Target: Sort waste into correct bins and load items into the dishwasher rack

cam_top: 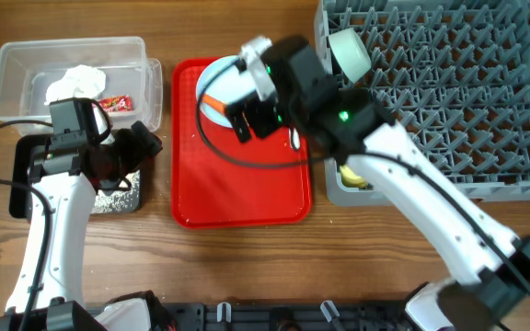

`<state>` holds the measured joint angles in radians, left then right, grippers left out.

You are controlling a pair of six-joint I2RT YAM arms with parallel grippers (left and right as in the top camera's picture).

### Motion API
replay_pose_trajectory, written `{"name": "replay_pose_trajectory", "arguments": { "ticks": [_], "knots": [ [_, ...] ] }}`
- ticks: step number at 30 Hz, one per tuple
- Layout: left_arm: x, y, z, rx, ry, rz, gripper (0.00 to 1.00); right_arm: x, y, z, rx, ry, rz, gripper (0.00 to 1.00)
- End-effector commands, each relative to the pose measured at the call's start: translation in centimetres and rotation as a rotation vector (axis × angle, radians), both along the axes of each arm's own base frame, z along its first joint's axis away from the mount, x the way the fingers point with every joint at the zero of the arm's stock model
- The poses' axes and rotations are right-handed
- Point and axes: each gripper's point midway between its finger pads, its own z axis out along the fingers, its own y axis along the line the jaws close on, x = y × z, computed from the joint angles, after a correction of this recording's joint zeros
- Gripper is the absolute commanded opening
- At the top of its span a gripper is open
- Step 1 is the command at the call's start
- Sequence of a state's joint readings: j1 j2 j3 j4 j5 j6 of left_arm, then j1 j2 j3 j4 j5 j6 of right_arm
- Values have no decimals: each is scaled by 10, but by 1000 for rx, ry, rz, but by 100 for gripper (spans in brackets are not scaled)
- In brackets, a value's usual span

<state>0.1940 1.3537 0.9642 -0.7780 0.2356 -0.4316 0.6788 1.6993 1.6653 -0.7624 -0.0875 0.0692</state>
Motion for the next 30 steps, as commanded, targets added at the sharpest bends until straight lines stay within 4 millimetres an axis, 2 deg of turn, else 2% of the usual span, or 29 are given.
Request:
{"name": "replay_pose_trajectory", "arguments": {
  "ticks": [1,4,6,9,14,16,20,23,26,28,30],
  "knots": [
    [1,2,4,5,-14,4,100,22,24,-73,-74,83,73,100],
    [1,2,4,5,-14,4,100,52,50,-116,-27,78,41,100],
    [1,2,4,5,-14,4,100,65,57,-138,-28,63,33,100],
    [1,2,4,5,-14,4,100,91,55,-174,-66,18,-18,100],
    [1,2,4,5,-14,4,100,98,51,-223,-129,30,-4,96],
    [1,2,4,5,-14,4,100,98,47,-234,-141,47,-12,94],
    [1,2,4,5,-14,4,100,102,40,-236,-132,66,-44,93],
    [1,2,4,5,-14,4,100,98,38,-240,-121,108,-79,88],
    [1,2,4,5,-14,4,100,83,30,-250,-135,203,-126,81],
    [1,2,4,5,-14,4,100,67,18,-261,-158,310,-199,80],
    [1,2,4,5,-14,4,100,52,15,-267,-155,399,-217,80]
  ]
}}
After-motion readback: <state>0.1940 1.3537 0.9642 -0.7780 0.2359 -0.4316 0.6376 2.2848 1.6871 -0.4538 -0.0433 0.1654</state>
